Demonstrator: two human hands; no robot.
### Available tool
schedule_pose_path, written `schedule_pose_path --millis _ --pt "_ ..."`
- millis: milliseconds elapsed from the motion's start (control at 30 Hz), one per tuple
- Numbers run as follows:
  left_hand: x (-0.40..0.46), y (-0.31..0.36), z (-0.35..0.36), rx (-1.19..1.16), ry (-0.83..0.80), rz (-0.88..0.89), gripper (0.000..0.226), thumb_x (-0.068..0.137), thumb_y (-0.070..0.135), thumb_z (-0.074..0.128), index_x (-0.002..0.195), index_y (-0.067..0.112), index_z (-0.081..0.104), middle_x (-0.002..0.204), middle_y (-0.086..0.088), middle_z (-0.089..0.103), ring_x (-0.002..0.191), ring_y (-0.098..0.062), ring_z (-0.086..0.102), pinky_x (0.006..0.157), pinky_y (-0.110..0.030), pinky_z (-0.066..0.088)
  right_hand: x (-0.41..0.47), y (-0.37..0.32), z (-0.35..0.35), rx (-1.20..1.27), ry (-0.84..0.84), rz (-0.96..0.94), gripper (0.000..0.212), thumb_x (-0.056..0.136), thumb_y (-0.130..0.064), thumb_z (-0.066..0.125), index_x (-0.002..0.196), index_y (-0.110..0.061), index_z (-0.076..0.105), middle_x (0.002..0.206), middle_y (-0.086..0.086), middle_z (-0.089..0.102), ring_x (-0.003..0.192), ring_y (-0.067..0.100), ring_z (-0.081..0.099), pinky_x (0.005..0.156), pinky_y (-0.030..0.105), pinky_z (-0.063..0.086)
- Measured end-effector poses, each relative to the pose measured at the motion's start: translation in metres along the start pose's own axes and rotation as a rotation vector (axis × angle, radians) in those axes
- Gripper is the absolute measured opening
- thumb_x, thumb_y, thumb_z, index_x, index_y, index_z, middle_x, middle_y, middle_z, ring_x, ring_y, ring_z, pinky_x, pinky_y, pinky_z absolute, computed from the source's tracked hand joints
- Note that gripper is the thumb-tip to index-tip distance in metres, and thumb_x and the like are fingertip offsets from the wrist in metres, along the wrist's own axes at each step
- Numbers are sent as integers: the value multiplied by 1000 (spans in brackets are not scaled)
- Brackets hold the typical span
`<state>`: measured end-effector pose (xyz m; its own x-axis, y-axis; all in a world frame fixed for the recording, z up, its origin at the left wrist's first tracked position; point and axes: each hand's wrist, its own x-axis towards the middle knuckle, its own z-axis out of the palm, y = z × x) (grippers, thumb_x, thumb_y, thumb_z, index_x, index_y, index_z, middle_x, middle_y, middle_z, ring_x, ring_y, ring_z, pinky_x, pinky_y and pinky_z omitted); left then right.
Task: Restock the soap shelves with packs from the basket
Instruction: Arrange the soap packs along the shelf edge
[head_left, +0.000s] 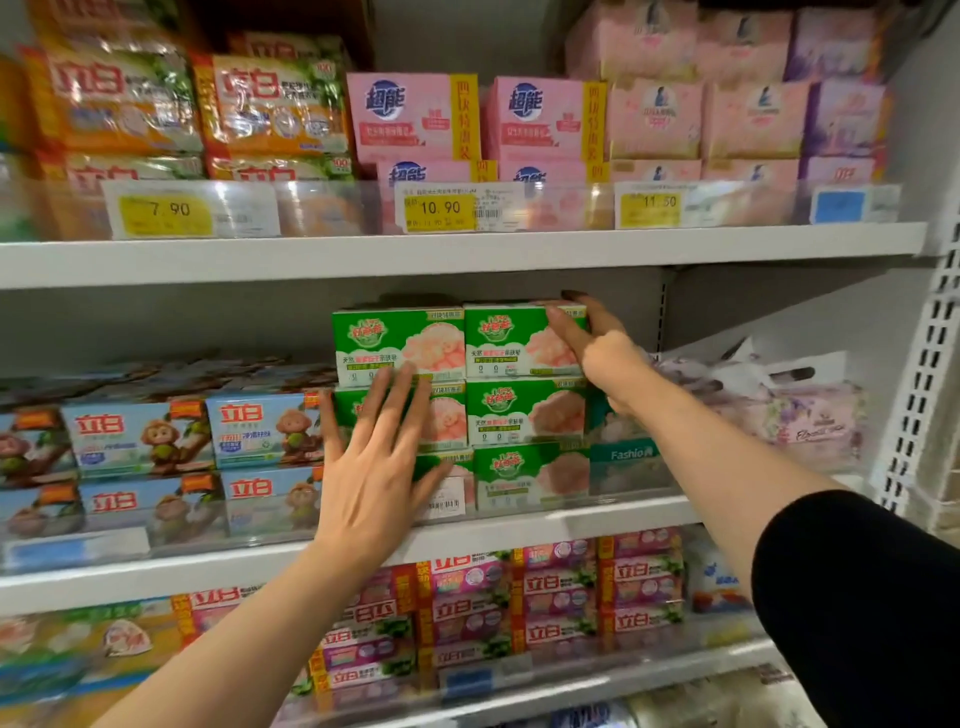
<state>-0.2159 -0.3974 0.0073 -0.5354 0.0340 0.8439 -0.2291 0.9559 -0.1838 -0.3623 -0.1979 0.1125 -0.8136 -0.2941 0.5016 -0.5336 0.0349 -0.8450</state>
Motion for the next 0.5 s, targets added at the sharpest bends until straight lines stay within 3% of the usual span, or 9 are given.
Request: schedule_pose_path --millis 100,267,400,500 --pt "-6 -4 3 -45 13 -57 82 88 65 35 152 16 22 160 -6 18 149 -24 10 116 -62 -1 -1 2 -6 23 29 6 43 95 -31 57 135 -16 51 120 11 63 109 26 60 98 37 47" --pt "-7 -8 2 -147 35 -134 95 84 69 39 153 8 19 160 -20 7 149 -34 2 118 -56 8 -1 6 -10 76 53 11 41 93 -28 60 132 -16 54 128 12 60 118 25 56 102 39 45" --pt "-4 -21 -3 -175 10 -303 116 70 66 66 151 1 16 156 -29 12 147 -37 2 118 -57 10 -1 6 -8 95 70 -8 44 92 -28 60 134 -15 54 129 12 60 121 26 55 104 41 44" --pt "6 -25 -8 -184 -11 -312 127 59 61 79 149 -6 19 153 -27 27 147 -34 13 118 -58 9 -5 6 -6 129 70 6 52 88 -36 61 135 -14 53 124 9 63 118 25 58 104 45 44"
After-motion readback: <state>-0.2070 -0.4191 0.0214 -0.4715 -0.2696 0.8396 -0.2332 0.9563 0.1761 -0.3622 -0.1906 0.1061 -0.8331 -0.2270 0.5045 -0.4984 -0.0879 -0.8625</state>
